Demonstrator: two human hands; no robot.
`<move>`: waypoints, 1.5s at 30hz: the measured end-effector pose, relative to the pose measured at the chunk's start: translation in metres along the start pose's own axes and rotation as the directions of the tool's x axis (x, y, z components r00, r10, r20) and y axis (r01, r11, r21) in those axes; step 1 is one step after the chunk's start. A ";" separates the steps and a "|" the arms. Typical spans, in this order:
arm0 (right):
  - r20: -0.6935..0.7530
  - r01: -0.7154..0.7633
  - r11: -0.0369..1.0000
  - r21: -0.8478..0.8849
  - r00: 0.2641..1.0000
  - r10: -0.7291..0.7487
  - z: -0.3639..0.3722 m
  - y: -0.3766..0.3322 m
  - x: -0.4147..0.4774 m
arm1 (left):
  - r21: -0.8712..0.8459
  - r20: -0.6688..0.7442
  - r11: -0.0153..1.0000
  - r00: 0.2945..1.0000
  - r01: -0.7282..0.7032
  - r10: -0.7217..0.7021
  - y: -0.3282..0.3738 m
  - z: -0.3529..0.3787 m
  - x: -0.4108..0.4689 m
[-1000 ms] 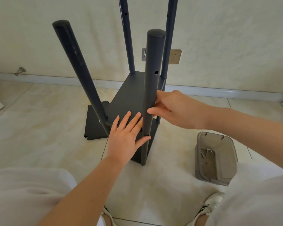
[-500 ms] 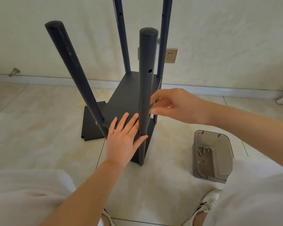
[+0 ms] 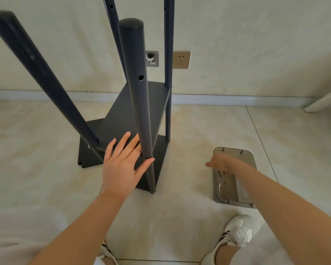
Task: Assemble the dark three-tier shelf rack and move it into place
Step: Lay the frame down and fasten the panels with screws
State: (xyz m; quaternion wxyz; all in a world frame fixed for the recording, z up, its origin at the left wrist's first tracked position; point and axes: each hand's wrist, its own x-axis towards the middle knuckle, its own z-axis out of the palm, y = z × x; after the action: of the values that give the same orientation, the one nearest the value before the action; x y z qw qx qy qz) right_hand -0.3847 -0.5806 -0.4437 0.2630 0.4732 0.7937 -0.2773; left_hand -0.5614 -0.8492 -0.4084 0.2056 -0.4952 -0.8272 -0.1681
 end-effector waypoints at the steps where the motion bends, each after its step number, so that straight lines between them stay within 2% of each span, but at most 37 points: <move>1: -0.012 -0.031 0.999 0.008 0.999 0.031 0.012 0.008 0.006 | 0.000 -0.002 1.000 1.000 -0.003 0.003 0.000 0.001 0.000; 4: -0.049 -0.137 0.968 0.211 0.987 0.151 0.043 0.024 0.019 | 0.004 -0.007 1.000 1.000 -0.008 0.008 0.000 0.002 -0.001; 6: -0.048 -0.179 0.944 0.277 0.979 0.200 0.061 0.025 0.024 | 0.002 -0.012 1.000 1.000 -0.010 0.010 0.000 0.002 -0.001; 9: -0.021 -0.190 0.940 0.285 0.979 0.205 0.082 0.026 0.030 | -0.001 -0.016 1.000 1.000 -0.006 0.006 0.001 0.002 -0.001; 13: -0.082 -0.176 0.941 0.288 0.975 0.207 0.093 0.021 0.032 | -0.002 -0.021 1.000 1.000 -0.008 0.008 0.002 0.001 0.000; 18: -0.085 -0.075 0.937 0.342 0.990 0.111 0.106 -0.008 0.029 | -0.001 -0.033 1.000 0.999 -0.009 0.009 0.001 0.003 -0.001; 23: 0.036 0.005 0.925 0.379 0.999 -0.020 0.127 -0.038 0.018 | -0.011 -0.022 1.000 1.000 -0.008 0.008 0.001 0.003 -0.001; 31: 0.120 0.071 0.917 0.393 0.984 -0.128 0.163 -0.061 0.002 | -0.002 -0.028 1.000 1.000 -0.012 0.012 0.002 0.002 0.000; 36: 0.198 0.063 0.916 0.397 0.968 -0.153 0.171 -0.066 0.004 | -0.003 -0.045 1.000 0.999 -0.010 0.010 0.002 0.003 -0.001; 40: 0.287 -0.068 0.876 0.477 0.954 -0.083 0.151 -0.062 0.017 | -0.012 -0.049 1.000 0.999 -0.002 0.001 0.002 0.004 -0.001; 43: 0.243 -0.137 0.823 0.551 0.970 -0.001 0.147 -0.051 0.033 | -0.023 -0.052 1.000 0.999 -0.005 0.004 0.002 0.004 -0.001; 45: 0.187 -0.089 0.862 0.498 0.982 -0.006 0.152 -0.043 0.045 | -0.035 -0.045 0.999 0.999 -0.001 0.000 0.002 0.003 -0.002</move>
State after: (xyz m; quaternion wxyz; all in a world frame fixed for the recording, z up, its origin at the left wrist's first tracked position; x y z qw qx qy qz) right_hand -0.4184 -0.6758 -0.5735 0.2074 0.5151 0.6559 -0.5113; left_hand -0.5590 -0.8479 -0.4117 0.2155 -0.4951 -0.8192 -0.1933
